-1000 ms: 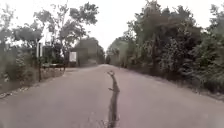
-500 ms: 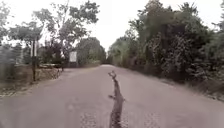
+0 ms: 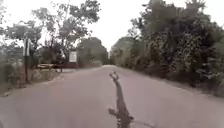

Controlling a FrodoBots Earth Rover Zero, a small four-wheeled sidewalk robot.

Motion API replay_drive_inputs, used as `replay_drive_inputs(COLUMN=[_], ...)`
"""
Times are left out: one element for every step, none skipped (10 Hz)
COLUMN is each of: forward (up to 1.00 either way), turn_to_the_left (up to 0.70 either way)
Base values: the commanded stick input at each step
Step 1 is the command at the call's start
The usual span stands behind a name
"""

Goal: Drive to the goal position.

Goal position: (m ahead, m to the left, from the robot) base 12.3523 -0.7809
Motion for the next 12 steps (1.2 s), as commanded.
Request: replay_drive_inputs(forward=[1.00, 1.00, 1.00, 1.00, 1.00, 1.00, 1.00, 1.00, 1.00, 1.00, 1.00, 1.00], turn_to_the_left=[0.00, 0.00, 0.00, 0.00, 0.00, 0.00, 0.00, 0.00, 0.00, 0.00, 0.00, 0.00])
